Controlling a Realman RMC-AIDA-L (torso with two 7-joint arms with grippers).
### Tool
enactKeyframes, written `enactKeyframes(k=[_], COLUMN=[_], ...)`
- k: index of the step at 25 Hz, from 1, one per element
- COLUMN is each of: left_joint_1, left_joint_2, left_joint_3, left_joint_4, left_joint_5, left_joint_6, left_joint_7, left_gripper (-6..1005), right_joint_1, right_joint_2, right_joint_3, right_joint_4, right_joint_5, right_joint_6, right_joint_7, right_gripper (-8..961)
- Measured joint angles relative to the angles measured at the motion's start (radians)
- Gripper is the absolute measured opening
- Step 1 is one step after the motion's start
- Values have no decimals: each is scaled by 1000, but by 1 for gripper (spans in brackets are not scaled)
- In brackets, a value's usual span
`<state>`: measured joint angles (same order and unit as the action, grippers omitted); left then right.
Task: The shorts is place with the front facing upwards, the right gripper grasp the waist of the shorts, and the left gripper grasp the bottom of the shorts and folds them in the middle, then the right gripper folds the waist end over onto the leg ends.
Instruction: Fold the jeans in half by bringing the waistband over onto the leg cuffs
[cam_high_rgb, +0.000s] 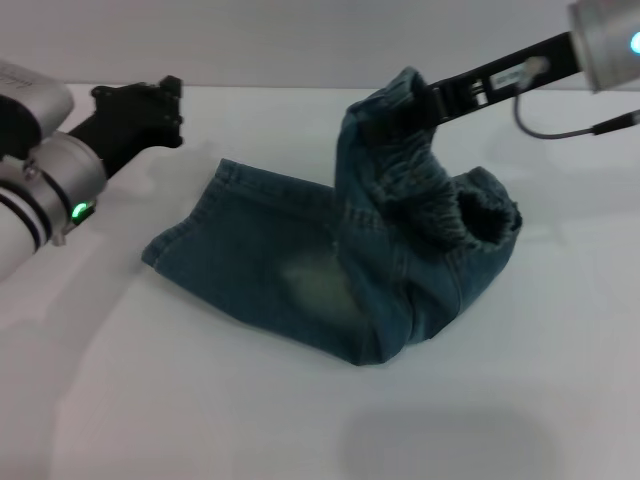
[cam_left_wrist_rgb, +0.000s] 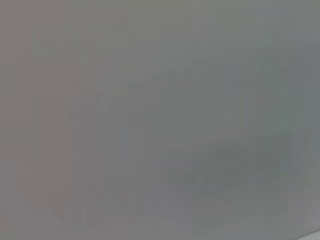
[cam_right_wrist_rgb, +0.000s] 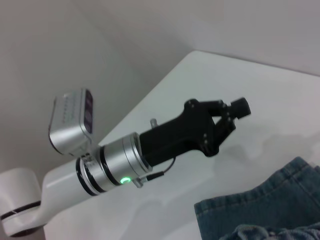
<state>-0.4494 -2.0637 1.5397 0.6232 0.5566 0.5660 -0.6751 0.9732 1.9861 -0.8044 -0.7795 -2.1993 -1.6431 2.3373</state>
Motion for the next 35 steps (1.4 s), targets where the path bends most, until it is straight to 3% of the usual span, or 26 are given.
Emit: enactKeyframes(k=[13,19,25,35], left_joint_1=[23,13,8,-3], left_joint_2=[-2,1,-1,1], left_joint_3=[-234,-263,-263,-263], left_joint_4=[-114,-167,-196,-232], left_joint_5=[-31,-32,-32,-32], left_joint_6=[129,160,188,200], left_joint_7=[81,99,121,123], left_gripper=[19,19,20,20], right_joint_1=[45,101,139,136], right_joint_2=[68,86,89,86], right_joint_3=[-121,-179,-195,-209], right_joint_4=[45,124,168,168], right_joint_5=[-3,0,7,56], right_joint_6=[186,263,301,261], right_joint_7=[-74,-129,-148,-194], right_gripper=[63,64,267,467])
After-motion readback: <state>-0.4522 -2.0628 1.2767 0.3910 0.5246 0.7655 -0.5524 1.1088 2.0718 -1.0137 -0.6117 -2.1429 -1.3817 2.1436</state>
